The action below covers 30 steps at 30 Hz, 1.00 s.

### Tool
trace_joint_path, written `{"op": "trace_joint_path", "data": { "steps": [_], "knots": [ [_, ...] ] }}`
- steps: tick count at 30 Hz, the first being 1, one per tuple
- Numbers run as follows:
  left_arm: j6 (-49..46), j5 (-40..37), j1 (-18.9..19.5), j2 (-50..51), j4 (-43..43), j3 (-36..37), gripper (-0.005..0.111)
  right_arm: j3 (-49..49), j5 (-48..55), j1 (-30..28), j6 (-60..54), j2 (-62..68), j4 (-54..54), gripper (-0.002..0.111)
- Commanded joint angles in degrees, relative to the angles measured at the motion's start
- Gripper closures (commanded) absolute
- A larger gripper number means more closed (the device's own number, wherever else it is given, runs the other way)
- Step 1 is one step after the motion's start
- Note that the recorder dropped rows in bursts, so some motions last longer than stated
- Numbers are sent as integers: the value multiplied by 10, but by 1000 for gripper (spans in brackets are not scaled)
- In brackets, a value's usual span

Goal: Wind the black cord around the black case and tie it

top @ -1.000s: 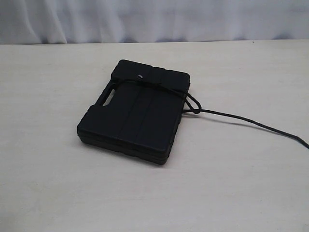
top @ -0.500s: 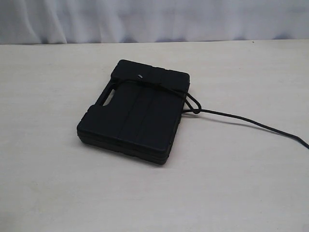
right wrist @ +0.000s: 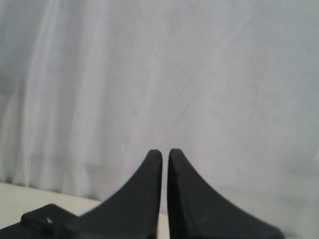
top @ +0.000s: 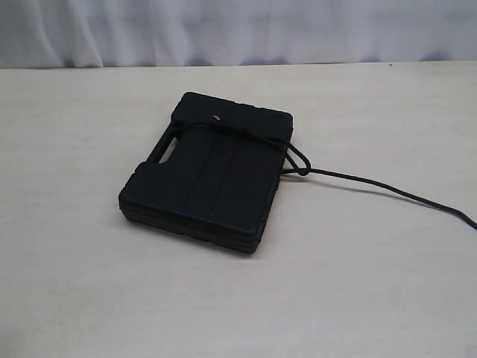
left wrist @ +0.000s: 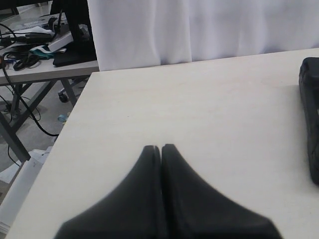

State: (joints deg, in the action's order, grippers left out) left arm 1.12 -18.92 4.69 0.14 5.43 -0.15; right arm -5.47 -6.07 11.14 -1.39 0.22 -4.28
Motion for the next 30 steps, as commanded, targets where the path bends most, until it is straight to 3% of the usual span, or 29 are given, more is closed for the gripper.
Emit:
{"op": "trace_joint_path", "data": {
  "steps": [1,3,10,19,30],
  "knots": [
    [2,6,3,-1,0,2,107,55,-1,-27,21,-2,28,104],
    [2,6,3,-1,0,2,107,55,61,-36,18,-2,28,104],
    [2,5,3,-1,0,2,107,55,89,-40,-4,-2,26,104],
    [2,5,3,-1,0,2,107,55,236,-40,-14,-2,39,104],
    [2,5,3,-1,0,2,107,55,258,-40,-11,-2,47,104]
  ]
}}
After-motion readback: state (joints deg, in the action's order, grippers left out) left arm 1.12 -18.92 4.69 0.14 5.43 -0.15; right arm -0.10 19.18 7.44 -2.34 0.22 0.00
